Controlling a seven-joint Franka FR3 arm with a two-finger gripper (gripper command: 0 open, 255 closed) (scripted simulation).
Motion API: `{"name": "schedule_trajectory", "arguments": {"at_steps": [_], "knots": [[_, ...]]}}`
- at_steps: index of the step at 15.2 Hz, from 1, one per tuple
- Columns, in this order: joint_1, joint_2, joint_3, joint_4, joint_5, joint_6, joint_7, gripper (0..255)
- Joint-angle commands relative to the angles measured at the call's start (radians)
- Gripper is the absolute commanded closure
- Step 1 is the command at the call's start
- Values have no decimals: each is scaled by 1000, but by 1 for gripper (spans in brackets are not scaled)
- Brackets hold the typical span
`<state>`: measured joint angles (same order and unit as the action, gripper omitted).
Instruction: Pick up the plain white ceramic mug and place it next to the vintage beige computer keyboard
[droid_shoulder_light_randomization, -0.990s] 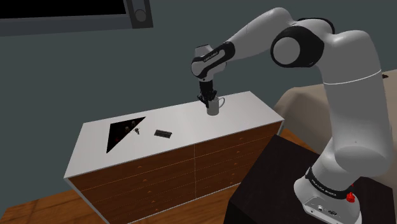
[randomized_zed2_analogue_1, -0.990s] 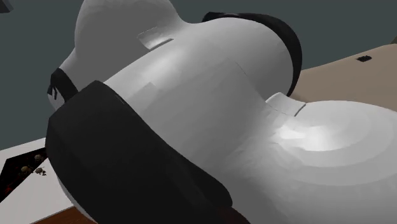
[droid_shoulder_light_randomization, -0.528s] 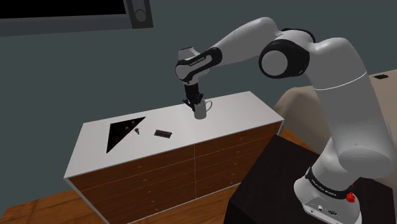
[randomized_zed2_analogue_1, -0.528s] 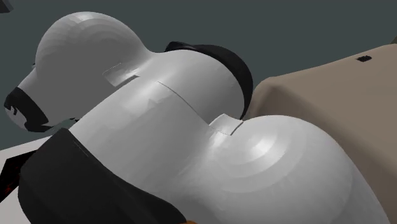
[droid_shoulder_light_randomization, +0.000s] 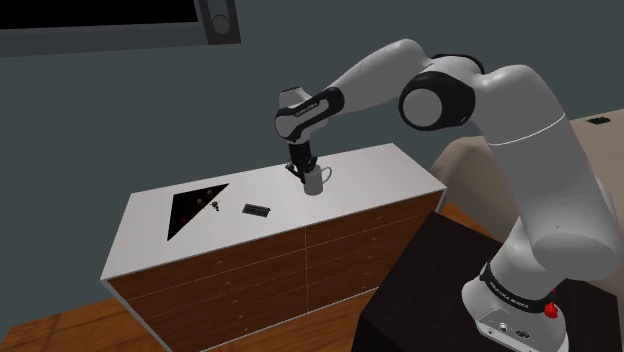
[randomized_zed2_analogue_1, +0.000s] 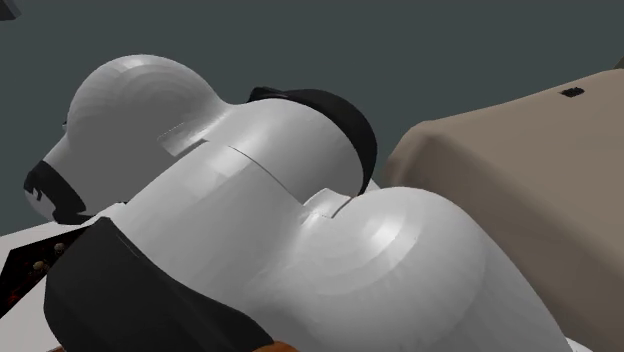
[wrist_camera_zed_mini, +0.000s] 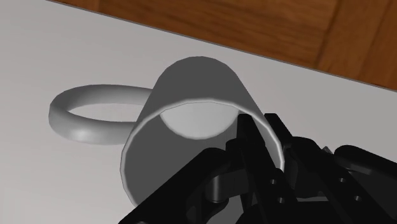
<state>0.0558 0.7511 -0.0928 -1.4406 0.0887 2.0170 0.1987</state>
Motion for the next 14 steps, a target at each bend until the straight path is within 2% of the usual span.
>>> {"name": "schedule_trajectory", "arguments": {"at_steps": [1,14], "knots": [[-1,19,1,6,1,14,-1,255],[-6,136,8,22,10,114,-6,255]]}}
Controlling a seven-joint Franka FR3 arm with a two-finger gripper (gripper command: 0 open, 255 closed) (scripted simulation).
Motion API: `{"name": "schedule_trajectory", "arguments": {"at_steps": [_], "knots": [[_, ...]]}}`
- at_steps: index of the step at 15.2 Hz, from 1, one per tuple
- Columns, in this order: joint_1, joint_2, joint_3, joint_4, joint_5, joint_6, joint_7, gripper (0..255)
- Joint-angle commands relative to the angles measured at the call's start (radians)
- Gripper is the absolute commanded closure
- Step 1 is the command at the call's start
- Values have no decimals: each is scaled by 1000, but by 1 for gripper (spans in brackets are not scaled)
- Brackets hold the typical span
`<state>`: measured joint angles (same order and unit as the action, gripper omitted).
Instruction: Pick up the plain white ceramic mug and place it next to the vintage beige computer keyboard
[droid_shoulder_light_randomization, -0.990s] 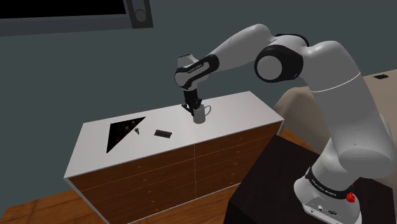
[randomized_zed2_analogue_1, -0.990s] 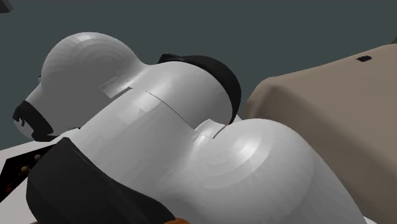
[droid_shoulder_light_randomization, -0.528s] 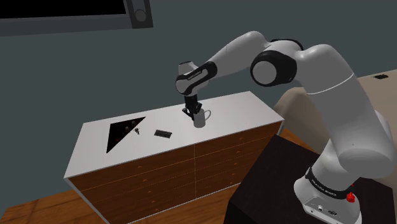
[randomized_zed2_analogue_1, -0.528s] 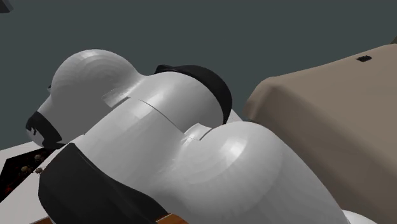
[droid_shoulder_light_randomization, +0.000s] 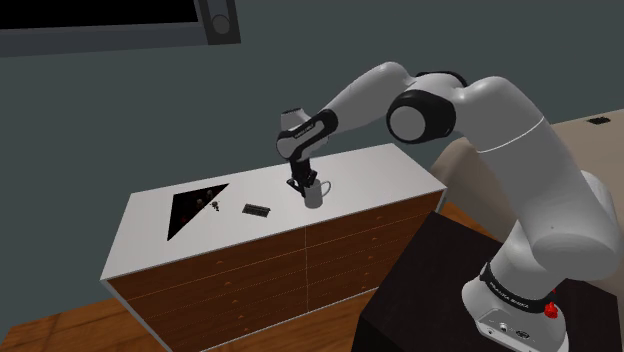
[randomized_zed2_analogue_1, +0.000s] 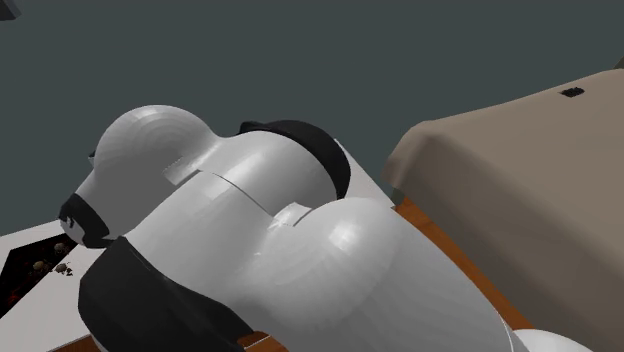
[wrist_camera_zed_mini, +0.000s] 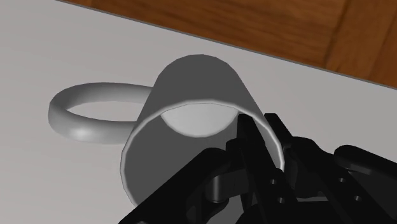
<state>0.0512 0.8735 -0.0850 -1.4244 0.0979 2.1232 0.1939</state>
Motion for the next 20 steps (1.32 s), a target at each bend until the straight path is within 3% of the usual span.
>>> {"name": "schedule_trajectory", "arguments": {"at_steps": [1,8,16,17,20], "knots": [[-2,23,1,9,1,14,-1,255],[-5,99,6,40,5,59,-3,255],[-5,99,6,40,5,59,-3,255],[-5,99,6,40,5,59,-3,0],[-5,99,6,40,5,59,-3,0]]}}
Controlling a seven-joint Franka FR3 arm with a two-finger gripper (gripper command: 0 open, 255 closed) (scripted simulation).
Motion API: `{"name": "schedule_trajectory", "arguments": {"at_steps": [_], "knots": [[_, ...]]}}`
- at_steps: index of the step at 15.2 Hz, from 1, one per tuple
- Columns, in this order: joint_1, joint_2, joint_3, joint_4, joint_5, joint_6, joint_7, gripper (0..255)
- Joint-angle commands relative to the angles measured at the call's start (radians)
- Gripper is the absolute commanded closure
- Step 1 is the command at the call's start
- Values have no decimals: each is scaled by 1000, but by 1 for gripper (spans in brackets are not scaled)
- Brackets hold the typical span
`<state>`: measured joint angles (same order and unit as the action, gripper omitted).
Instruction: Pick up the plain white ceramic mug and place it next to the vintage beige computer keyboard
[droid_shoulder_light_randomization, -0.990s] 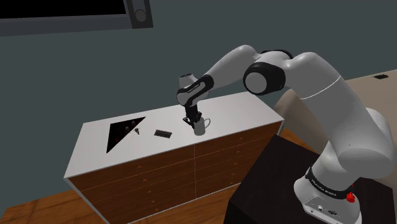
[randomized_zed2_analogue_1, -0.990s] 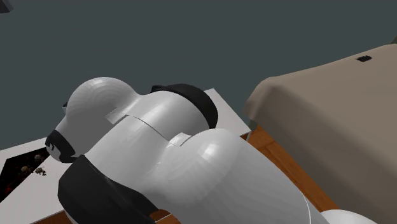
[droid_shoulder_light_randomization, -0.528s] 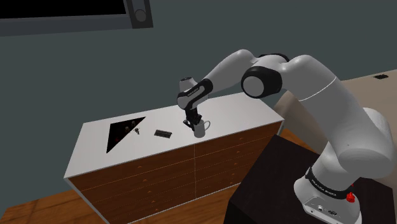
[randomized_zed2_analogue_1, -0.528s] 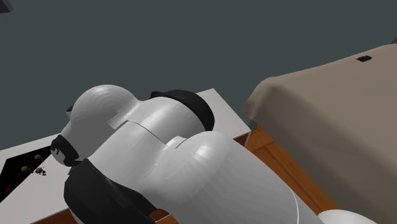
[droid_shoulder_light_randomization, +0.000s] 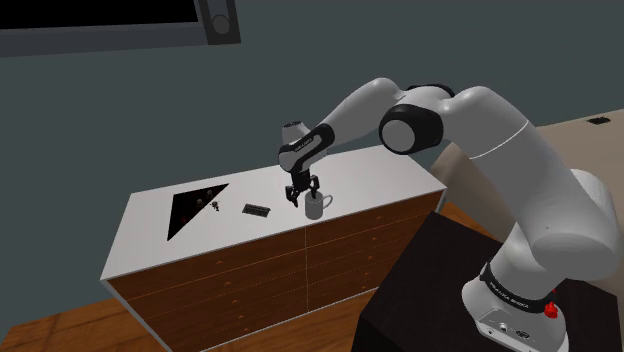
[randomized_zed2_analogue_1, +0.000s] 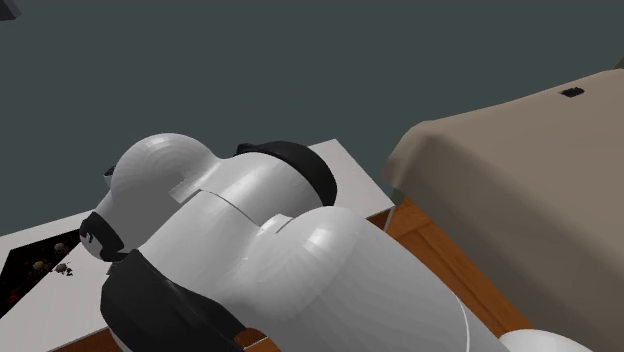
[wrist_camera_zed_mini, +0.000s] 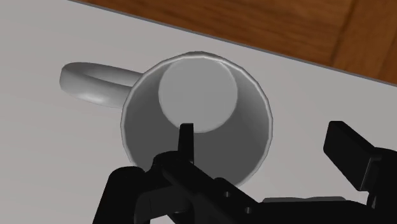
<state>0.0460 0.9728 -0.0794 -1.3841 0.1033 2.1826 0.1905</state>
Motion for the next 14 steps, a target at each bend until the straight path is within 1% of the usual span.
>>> {"name": "schedule_trajectory", "arguments": {"at_steps": [1,2,6,14], "knots": [[0,0,0,0,0,0,0,0],[0,0,0,0,0,0,0,0],[1,-68,-5,16,-6,-84,3,0],[1,-68,-5,16,-6,-84,3,0]]}}
